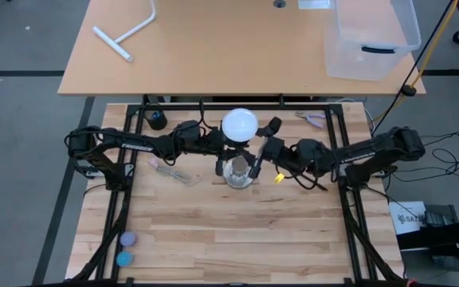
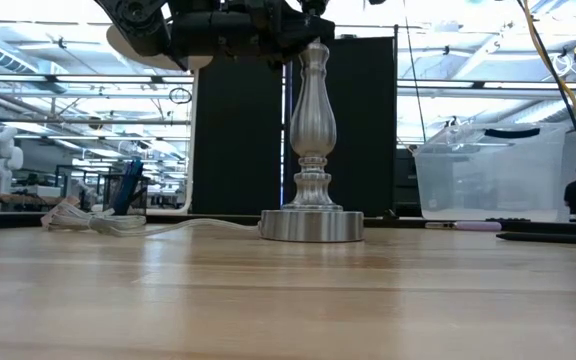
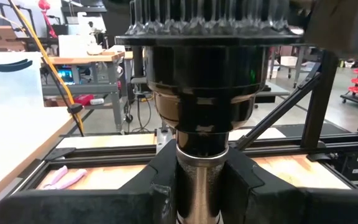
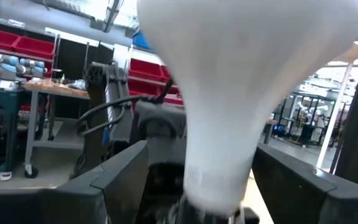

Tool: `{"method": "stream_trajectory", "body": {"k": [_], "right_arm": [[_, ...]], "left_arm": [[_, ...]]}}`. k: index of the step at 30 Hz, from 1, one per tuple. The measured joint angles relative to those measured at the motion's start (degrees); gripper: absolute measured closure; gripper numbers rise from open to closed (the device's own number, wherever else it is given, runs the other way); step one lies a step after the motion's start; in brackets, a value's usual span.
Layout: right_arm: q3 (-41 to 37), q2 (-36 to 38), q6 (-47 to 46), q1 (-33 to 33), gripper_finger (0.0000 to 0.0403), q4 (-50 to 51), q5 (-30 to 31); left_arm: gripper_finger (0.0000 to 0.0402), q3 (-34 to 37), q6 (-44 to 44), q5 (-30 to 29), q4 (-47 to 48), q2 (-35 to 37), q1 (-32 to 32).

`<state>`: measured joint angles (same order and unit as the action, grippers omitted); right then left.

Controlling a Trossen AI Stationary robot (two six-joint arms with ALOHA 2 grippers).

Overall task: Screw lightbulb
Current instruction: Remove the lightbulb from the lamp

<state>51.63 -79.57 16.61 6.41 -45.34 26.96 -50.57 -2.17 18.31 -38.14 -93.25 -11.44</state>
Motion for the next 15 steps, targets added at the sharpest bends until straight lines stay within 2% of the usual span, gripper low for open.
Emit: {"method": "stream_trajectory", "body": {"k": [9, 12, 15], "right_arm": [[5.25, -2.16, 1.30, -1.70, 0.0136, 0.98, -0.09], [5.31, -1.91, 2.14, -1.90, 0.0160, 1.09, -0.11], [5.31, -1.79, 2.14, -1.90, 0.0208, 1.21, -0.72]], "left_arm": [[0.0330, 0.00, 0.23, -0.61, 0.02, 0.00, 0.00], [0.0330, 0.00, 0.34, -0.71, 0.03, 0.00, 0.02], [0.0330, 0.00, 0.39, -0.79, 0.03, 0.00, 0.02]]}}
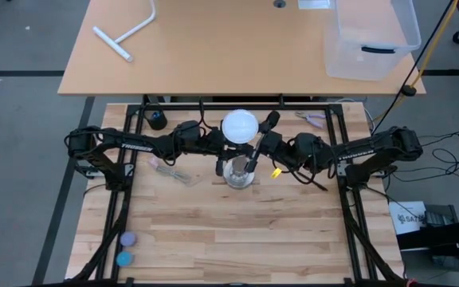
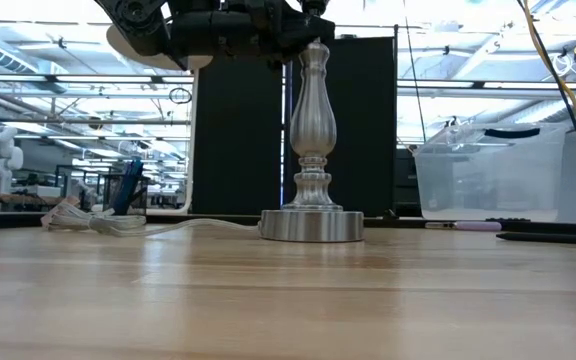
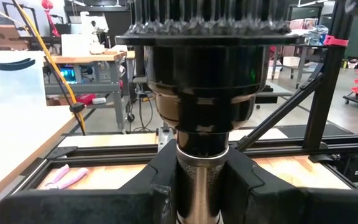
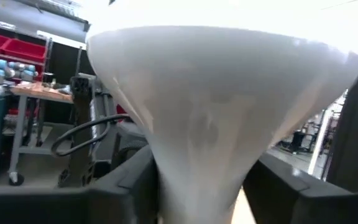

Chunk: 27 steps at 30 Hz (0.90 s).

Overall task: Screw lightbulb
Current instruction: Remove the lightbulb from the lamp

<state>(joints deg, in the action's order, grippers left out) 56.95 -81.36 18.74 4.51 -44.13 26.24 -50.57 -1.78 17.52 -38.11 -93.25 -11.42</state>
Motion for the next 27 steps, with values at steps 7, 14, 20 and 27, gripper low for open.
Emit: {"method": "stream_trajectory", "body": {"k": [7, 14, 20, 27], "right_arm": [[-0.11, -0.01, -0.69, -0.04, 0.0244, 0.78, -1.44], [-0.11, 0.08, -4.75, -3.07, 0.0244, 2.04, -10.99], [0.02, 0.26, -11.45, -7.64, 0.0248, 3.65, -24.02], [0.11, 0.46, -18.25, -13.45, 0.0249, 4.27, -39.35]], "left_arm": [[0.0330, 0.00, -0.11, 1.04, 0.04, 0.00, -0.02], [0.0330, 0.02, -0.54, 5.21, 0.04, 0.02, -0.15], [0.0330, 0.04, -0.68, 8.40, -0.04, 0.02, -0.15], [0.0330, 0.02, -0.59, 8.64, -0.24, 0.02, -0.13]]}}
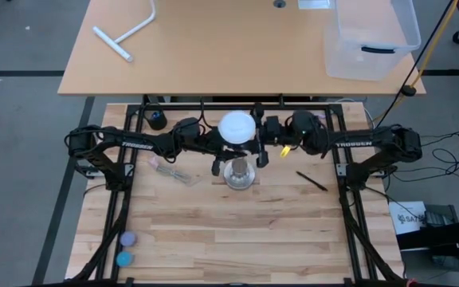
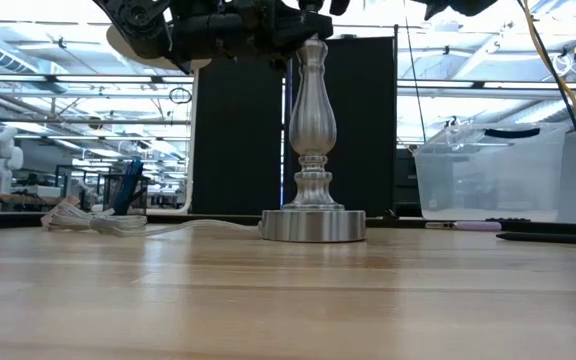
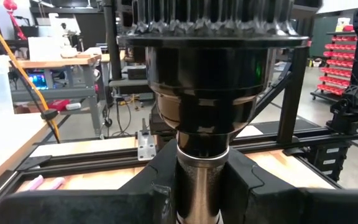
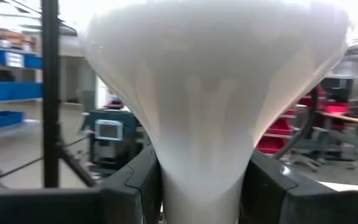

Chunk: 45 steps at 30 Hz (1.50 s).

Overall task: Screw lightbulb
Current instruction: Remove the lightbulb from the lamp

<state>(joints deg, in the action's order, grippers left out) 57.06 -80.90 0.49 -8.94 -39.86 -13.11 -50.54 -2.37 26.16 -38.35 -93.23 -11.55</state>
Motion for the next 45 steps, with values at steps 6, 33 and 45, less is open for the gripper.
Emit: {"method": "stream_trajectory", "body": {"k": [6, 33, 45], "right_arm": [[-0.02, -0.11, -2.87, -3.67, 0.0249, -1.66, -9.34], [0.64, -0.39, -2.69, -5.51, 0.0249, -3.79, -15.63], [1.18, 0.80, -0.12, -4.40, 0.0049, -1.05, -15.18]], "left_arm": [[0.0330, 0.00, -0.65, 1.63, -0.03, 0.00, 0.00], [0.0330, -0.20, -1.29, 1.50, 1.11, 0.04, 0.07], [0.0330, -0.20, -1.40, 1.52, 1.16, 0.04, 0.11]]}}
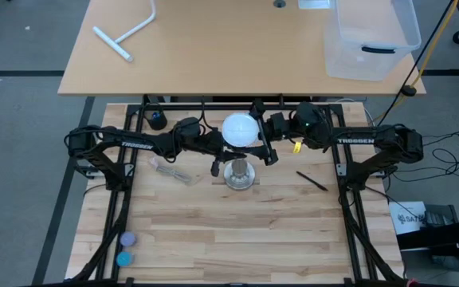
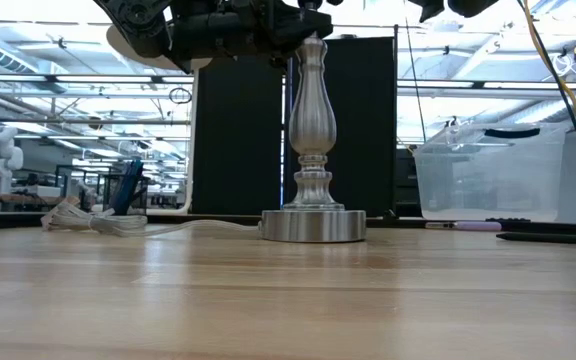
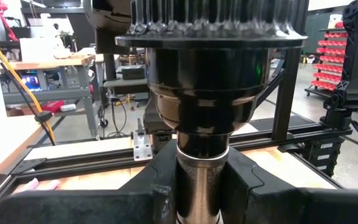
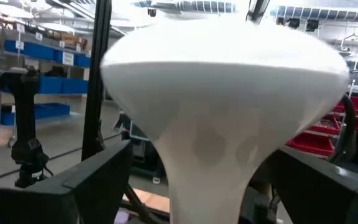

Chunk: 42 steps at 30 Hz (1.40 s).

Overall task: Screw lightbulb
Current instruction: Remove the lightbulb from the lamp

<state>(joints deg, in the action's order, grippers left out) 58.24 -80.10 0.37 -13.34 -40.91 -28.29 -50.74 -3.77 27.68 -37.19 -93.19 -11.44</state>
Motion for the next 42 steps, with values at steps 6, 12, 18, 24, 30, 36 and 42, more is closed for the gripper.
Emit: {"method": "stream_trajectory", "body": {"k": [6, 12, 18, 24, 30, 36, 42], "right_arm": [[-0.02, 6.13, 5.62, 0.01, 0.0056, 12.04, 1.09], [-0.09, 14.14, 12.02, 1.23, 0.0062, 23.83, 9.68], [-0.14, 17.63, 14.12, 4.21, 0.0062, 32.32, 22.01], [-0.24, 13.72, 13.76, 9.39, 0.0062, 32.21, 31.24], [-0.29, 8.48, 12.57, 14.38, 0.0062, 24.53, 44.37], [-0.29, 0.89, 16.85, 17.66, 0.0062, 8.23, 53.10], [-0.29, -2.86, 21.86, 18.71, 0.0069, -4.49, 57.00]], "left_arm": [[0.0330, 0.00, 0.02, -0.05, 0.00, 0.00, 0.00], [0.0330, 0.00, 0.02, -0.20, -0.03, 0.00, 0.00], [0.0330, 0.00, 0.38, -2.31, -0.02, 0.00, 0.02], [0.0330, 0.00, 0.53, -4.87, -0.12, 0.00, 0.07], [0.0330, 0.09, 0.96, -9.05, -0.39, 0.00, 0.13], [0.0330, 0.11, 1.45, -11.69, -0.42, 0.00, 0.17], [0.0330, 0.11, 1.68, -12.20, -0.42, 0.00, 0.22]]}}
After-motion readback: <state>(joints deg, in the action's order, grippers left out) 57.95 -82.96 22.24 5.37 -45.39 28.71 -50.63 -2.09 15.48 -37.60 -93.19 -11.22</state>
